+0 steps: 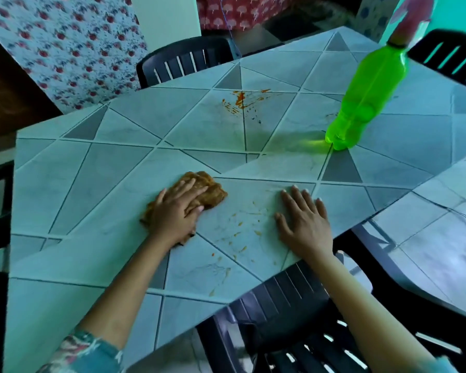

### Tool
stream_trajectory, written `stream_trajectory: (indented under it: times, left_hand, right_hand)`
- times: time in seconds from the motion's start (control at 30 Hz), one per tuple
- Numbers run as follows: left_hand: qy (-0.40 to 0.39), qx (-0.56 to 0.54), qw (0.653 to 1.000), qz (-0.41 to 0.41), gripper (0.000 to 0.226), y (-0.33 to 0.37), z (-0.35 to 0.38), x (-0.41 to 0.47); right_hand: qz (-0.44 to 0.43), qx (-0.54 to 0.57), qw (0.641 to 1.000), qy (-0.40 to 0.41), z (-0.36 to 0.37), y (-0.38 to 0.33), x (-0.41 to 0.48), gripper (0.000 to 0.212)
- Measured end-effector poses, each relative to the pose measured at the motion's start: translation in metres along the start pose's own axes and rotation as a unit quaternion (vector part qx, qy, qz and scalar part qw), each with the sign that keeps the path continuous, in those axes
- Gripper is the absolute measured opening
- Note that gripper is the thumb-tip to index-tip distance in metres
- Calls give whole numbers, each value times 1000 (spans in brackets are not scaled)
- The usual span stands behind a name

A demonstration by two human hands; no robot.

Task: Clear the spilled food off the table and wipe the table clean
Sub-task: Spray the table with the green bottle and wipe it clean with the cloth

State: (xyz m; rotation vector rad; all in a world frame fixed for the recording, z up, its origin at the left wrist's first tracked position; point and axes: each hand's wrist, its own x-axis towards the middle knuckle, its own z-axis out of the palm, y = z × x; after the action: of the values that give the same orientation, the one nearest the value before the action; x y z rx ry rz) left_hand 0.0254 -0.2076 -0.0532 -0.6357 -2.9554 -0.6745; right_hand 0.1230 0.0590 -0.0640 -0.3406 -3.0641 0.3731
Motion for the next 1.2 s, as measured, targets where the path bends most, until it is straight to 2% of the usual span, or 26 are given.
stream_trajectory:
  times: [0.1, 0.2, 0.37, 0.47, 0.53, 0.6, 0.67, 0.7, 0.77, 0.87, 0.97, 1.03, 1.1, 1.2]
  left_hand:
    - [45, 13, 992, -120, 50, -8, -4, 1]
    - [58, 29, 981, -184, 46, 38, 18, 14]
    - [0, 17, 994, -108, 49, 118, 52, -3]
    - [12, 28, 995, -95, 48, 102, 39, -45]
    - [58, 35, 986, -154, 47, 64, 19, -72]
    - [90, 37, 961, -257, 47, 29, -2, -86]
    - [101, 32, 936, -337, 47, 18, -10, -80]
    - [105, 33, 930, -350, 47, 23, -6, -73]
    - [110, 35, 935, -337, 47, 51, 10, -59]
    - [74, 28, 959, -273, 48, 111, 39, -48]
    - [51, 44, 970, -232, 50, 159, 51, -72]
    - [57, 56, 973, -214, 51, 156, 49, -103]
    - [85, 74, 965, -237, 51, 128, 35, -138]
    - [121, 83, 923, -355, 49, 71, 0, -169]
  right_hand:
    - [1, 6, 1000, 10, 2, 1, -1, 77]
    - [-6, 10, 1000, 6, 1, 5, -1, 71]
    - [-18, 12, 1000, 3, 2, 5, -2, 70]
    - [-25, 16, 1000, -1, 2, 7, -1, 70]
    - [-28, 23, 999, -1, 1, 6, -1, 71]
    - [-33, 28, 999, -1, 1, 5, -3, 71]
    - [-44, 30, 999, -6, 1, 5, -5, 73]
    - [-52, 30, 998, -16, 0, 6, -5, 73]
    - [-80, 25, 995, -52, -3, 10, -4, 75]
    - [-121, 20, 989, -87, -8, 18, -1, 77]
    - [-155, 7, 985, -77, -10, 24, -6, 87]
    - [-170, -3, 983, -64, -10, 25, -10, 88]
    - [-177, -9, 983, -54, -8, 25, -12, 86]
    - [-169, 6, 985, -43, -6, 24, -14, 85]
